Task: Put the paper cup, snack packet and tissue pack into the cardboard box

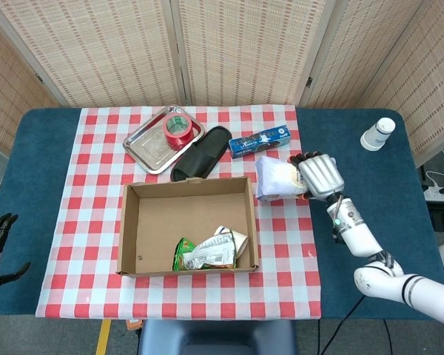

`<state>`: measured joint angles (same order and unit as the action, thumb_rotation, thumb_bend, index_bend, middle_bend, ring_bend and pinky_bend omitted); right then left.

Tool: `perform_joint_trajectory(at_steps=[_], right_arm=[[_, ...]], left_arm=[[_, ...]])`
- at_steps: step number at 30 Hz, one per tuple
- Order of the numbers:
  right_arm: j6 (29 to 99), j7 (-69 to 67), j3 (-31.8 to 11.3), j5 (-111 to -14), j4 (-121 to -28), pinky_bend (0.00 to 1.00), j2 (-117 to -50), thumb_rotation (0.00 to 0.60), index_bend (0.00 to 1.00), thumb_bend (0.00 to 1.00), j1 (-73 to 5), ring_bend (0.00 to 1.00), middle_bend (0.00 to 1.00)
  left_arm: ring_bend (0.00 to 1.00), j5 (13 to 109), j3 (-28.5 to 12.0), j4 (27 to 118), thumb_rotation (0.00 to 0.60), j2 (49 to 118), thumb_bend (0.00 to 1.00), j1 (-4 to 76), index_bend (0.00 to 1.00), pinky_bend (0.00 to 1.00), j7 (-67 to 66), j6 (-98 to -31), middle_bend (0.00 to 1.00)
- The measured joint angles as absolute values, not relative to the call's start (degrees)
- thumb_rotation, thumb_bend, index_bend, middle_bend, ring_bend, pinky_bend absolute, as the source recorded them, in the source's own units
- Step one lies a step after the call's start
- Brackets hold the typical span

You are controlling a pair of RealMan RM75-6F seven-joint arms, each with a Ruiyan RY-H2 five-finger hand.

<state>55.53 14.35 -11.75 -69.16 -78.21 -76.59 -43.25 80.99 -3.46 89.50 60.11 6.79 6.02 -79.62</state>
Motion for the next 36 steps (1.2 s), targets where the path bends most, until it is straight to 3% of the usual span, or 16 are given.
perform_joint_trajectory(at_steps=[9, 14, 20, 30, 36], right_arm=[[62.17, 32.76, -18.34, -63.62, -104.09, 0.82, -63.78, 0.600, 0.99, 0.19, -44.57, 0.63, 0.62], [65.27, 41.14, -21.37, -59.59, -111.03, 0.82, -62.18, 0.600, 0.99, 0.19, -48.02, 0.63, 0.62], [66.21, 41.83, -21.17, -61.03, -110.98, 0.82, -68.86, 0.600, 1.00, 0.19, -51.53, 0.65, 0.62], [66.81, 32.53, -17.76, -72.21, -99.39, 0.82, -86.39, 0.600, 1.00, 0.19, -55.90, 0.65, 0.62], [66.09, 29.65, -15.93, -73.92, -95.07, 0.82, -91.89, 0.600, 1.00, 0.20, -56.93, 0.65, 0.62]], left_arm=[[0.00, 81.43, -3.35, 89.69, 0.600, 59.82, 0.21, 6.52, 0.00, 0.05, 6.53, -80.15, 0.00], [0.00, 81.76, -3.30, 89.75, 0.600, 59.63, 0.21, 6.32, 0.00, 0.05, 6.97, -80.58, 0.00], [0.00, 81.95, -3.27, 89.74, 0.600, 59.48, 0.21, 6.15, 0.00, 0.05, 7.27, -80.94, 0.00], [0.00, 81.81, -3.40, 89.27, 0.600, 59.30, 0.21, 6.05, 0.00, 0.05, 8.32, -80.96, 0.00], [0.00, 81.93, -3.39, 89.36, 0.600, 59.01, 0.21, 5.90, 0.00, 0.05, 8.79, -81.14, 0.00]])
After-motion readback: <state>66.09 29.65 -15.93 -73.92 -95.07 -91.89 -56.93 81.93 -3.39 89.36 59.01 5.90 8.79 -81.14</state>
